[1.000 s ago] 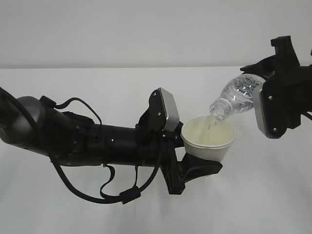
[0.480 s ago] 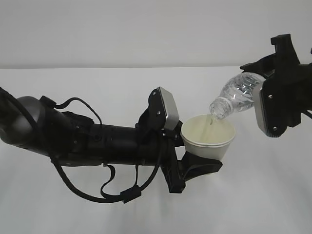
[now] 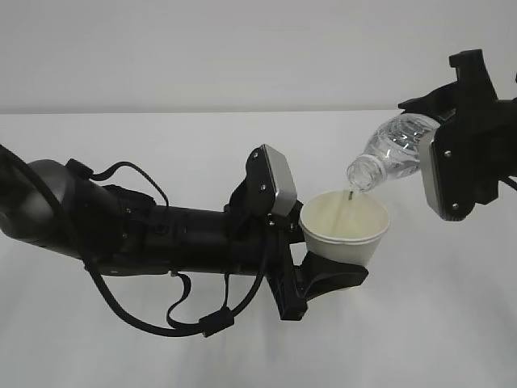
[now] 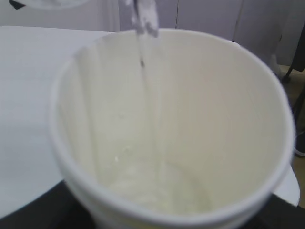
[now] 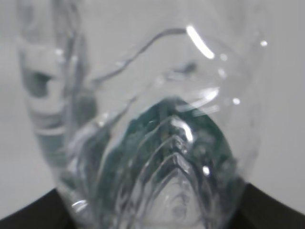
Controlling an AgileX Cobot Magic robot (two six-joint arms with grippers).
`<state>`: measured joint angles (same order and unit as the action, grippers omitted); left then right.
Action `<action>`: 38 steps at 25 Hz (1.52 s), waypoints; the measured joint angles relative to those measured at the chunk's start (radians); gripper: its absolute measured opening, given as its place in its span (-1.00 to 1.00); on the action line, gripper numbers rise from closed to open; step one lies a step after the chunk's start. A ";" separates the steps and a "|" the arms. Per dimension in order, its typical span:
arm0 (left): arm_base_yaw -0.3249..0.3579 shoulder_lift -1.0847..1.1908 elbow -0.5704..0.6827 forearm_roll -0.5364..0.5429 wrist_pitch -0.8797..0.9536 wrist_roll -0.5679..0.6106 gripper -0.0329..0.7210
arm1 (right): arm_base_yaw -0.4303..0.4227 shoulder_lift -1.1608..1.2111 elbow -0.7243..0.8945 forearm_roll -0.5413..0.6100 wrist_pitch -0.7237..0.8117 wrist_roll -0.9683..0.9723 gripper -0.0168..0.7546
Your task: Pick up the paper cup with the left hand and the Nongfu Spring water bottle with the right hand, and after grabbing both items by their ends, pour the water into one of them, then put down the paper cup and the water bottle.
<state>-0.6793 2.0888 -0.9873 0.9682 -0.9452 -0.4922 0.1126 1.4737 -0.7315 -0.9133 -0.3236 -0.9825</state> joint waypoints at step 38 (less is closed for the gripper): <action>0.000 0.000 0.000 0.000 0.002 -0.018 0.29 | 0.000 0.000 -0.003 -0.007 0.002 -0.002 0.12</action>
<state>-0.6793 2.0888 -0.9873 0.9682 -0.9428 -0.5098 0.1126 1.4737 -0.7346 -0.9202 -0.3220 -0.9848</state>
